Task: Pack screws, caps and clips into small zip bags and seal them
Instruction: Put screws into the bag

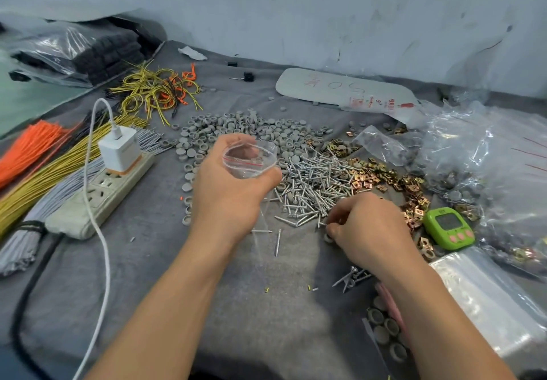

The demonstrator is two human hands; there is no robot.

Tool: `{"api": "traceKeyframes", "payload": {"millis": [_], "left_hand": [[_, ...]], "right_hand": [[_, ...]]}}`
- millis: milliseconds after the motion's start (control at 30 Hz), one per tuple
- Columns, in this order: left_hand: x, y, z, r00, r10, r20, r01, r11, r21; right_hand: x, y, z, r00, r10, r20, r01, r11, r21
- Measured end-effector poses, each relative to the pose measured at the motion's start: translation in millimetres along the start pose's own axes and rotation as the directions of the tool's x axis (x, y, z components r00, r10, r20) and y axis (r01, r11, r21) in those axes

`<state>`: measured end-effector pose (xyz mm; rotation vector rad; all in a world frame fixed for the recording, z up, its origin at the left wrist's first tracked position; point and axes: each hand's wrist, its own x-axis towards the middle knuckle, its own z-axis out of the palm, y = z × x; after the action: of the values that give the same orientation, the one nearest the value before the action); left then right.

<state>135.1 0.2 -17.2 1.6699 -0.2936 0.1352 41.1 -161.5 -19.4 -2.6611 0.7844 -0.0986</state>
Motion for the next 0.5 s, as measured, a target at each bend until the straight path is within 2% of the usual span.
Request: {"api": "traceKeyframes", "payload": {"millis": [100,133,200,267,333,400,500], "left_hand": [[-2.2,-0.5,-1.1,0.996,0.079,0.032,-0.083,0.982,0.167],[-4.2,-0.6,-1.4,0.991,0.119,0.058,-0.130,0.960,0.248],[-8.8,-1.6,-0.9,0.972,0.194,0.131,-0.231,0.881,0.413],[-13.6,-1.4,3.1,0.956,0.199,0.216,-0.285,0.811,0.512],[-15.3,-1.9,7.4,0.952,0.148,0.269,-0.278,0.790,0.547],[-15.1,-3.3,10.4,0.949,0.117,0.292,-0.267,0.789,0.553],[-16.3,-4.3,14.3,0.938,0.119,0.326,-0.285,0.799,0.530]], "right_hand": [[-0.3,-0.3,3.9,0.998,-0.013,-0.054,0.013,1.000,0.000],[0.1,2.0,4.7,0.995,-0.016,-0.096,0.020,0.999,0.041],[0.9,7.3,5.5,0.980,0.007,-0.201,0.041,0.971,0.236],[0.1,9.1,6.3,0.962,0.060,-0.267,0.080,0.872,0.483],[-2.6,5.3,7.7,0.964,0.088,-0.251,0.108,0.733,0.671],[-5.5,-1.3,9.7,0.969,0.076,-0.236,0.133,0.646,0.752],[-5.1,-9.9,12.5,0.963,0.050,-0.265,0.189,0.579,0.793]]}}
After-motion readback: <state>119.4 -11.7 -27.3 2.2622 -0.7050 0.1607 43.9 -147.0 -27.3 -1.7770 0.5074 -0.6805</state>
